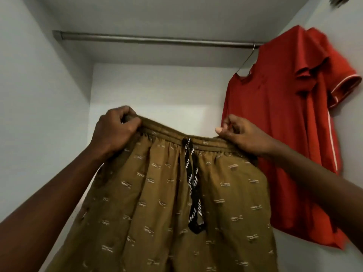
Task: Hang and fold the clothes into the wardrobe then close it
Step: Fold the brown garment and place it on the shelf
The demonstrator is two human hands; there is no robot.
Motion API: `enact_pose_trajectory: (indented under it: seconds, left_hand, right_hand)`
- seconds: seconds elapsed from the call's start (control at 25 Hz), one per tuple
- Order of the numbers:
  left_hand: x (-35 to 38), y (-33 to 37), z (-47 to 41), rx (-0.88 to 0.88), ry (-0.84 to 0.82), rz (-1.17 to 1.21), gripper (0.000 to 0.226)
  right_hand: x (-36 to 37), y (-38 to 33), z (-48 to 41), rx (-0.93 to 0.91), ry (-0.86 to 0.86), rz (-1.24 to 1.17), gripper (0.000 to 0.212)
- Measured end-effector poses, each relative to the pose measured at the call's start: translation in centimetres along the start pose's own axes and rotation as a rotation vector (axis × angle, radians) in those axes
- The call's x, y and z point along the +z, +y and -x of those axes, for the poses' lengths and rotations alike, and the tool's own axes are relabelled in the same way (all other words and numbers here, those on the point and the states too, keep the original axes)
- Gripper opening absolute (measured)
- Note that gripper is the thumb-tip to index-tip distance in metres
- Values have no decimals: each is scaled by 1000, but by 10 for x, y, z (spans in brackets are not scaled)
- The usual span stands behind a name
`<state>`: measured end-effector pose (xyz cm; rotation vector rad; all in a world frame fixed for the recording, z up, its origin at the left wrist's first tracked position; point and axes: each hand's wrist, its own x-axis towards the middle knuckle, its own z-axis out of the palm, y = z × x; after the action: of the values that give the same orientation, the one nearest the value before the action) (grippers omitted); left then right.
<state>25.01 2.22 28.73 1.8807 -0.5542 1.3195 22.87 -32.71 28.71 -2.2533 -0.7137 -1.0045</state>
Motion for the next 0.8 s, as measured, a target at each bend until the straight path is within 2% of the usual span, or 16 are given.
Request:
enact_pose_trajectory:
  seconds: [0.08, 0.16, 0.24, 0.32, 0.4, 0.52, 0.64, 0.72, 0.8]
  left_hand:
    - [16, -34, 32, -166, -172, 37, 13]
    - [36, -70, 70, -299, -311, 15, 16]
    - [51, -103, 110, -396, -387, -69, 18]
    - [59, -134, 145, -487, -402, -118, 17]
    - [64, -159, 180, -559, -419, -155, 16]
    - [75, -181, 227, -628, -438, -143, 17]
    - [88, -186, 259, -669, -328, -102, 13]
    - [94, -183, 276, -691, -253, -92, 9]
    - [98, -179, 296, -683, -201, -74, 7]
  right_hand:
    - [19, 21, 24, 112, -166, -171, 33]
    - [44, 36, 52, 151, -315, -170, 24]
    - [70, 53, 78, 99, -445, 129, 14]
    - [91, 67, 103, 20, -524, 495, 17]
    - [107, 80, 128, 44, -553, 589, 23]
    - [134, 89, 157, 157, -604, 421, 21]
    - [171, 83, 170, 263, -599, 101, 13]
    - [200, 79, 176, 269, -619, 38, 12]
    - [229, 82, 179, 255, -635, 75, 15]
